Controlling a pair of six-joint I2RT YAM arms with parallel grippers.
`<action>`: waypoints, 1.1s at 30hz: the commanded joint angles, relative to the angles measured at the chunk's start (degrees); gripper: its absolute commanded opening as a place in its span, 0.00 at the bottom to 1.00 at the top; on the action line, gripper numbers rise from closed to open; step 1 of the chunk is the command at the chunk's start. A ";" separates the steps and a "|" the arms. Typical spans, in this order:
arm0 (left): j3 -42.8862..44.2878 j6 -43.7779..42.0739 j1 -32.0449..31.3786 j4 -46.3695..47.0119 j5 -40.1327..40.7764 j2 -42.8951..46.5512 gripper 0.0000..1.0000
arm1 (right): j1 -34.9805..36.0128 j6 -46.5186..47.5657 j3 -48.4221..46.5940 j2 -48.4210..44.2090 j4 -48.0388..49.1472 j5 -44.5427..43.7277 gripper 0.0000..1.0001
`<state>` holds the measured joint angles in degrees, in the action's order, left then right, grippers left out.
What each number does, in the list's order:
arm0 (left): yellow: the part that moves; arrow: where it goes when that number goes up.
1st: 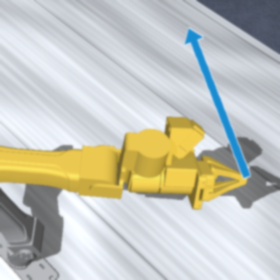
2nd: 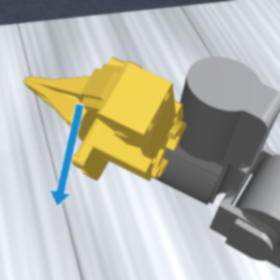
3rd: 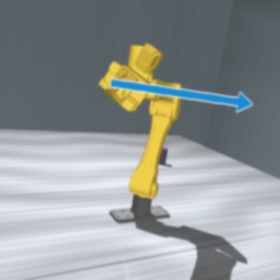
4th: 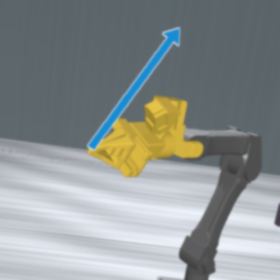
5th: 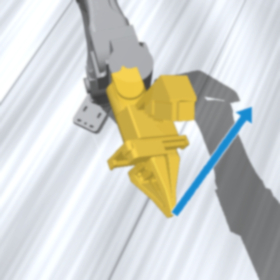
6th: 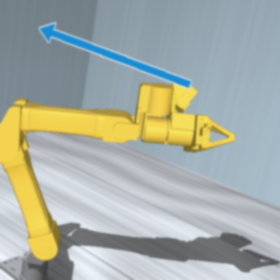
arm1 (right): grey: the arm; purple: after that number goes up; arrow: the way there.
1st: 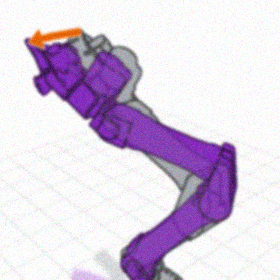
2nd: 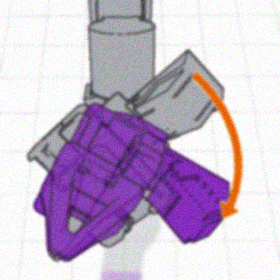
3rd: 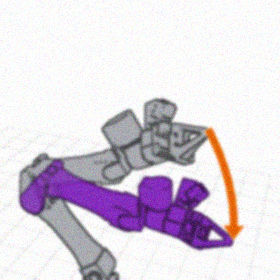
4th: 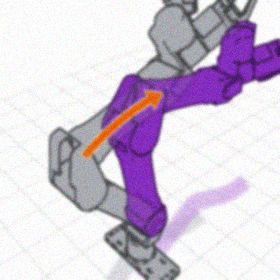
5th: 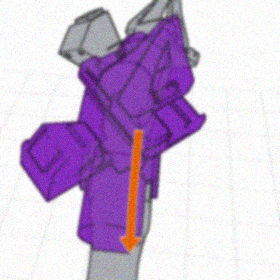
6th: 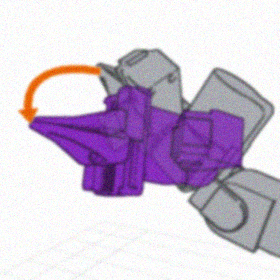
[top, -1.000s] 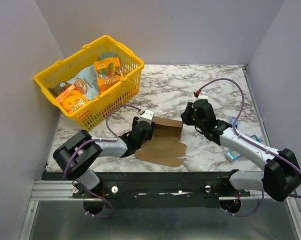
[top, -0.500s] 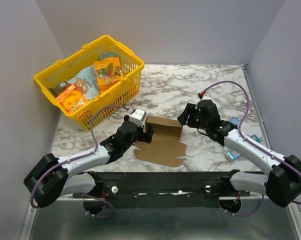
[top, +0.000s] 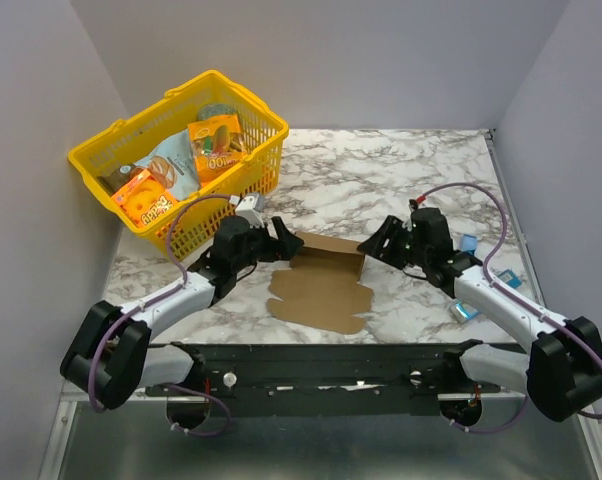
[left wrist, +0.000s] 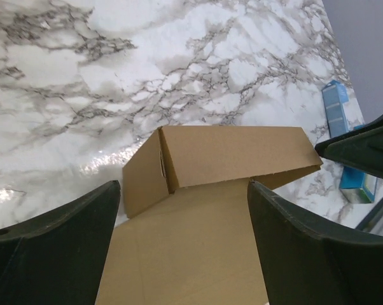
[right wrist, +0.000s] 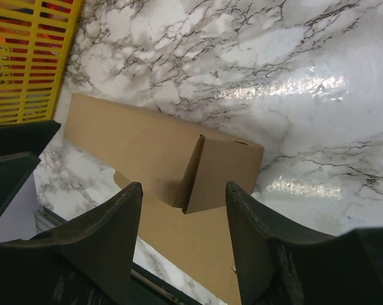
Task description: Fold the paper box
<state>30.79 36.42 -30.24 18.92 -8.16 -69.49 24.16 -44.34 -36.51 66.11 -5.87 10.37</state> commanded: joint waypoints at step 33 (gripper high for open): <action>0.33 3.04 1.41 9.65 -4.32 -11.63 0.44 | -2.45 -4.79 6.10 1.39 7.10 4.31 0.29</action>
<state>31.68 40.14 -29.19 26.96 -11.73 -79.96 22.00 -49.52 -31.99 66.85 1.69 14.22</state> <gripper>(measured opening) 0.477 0.298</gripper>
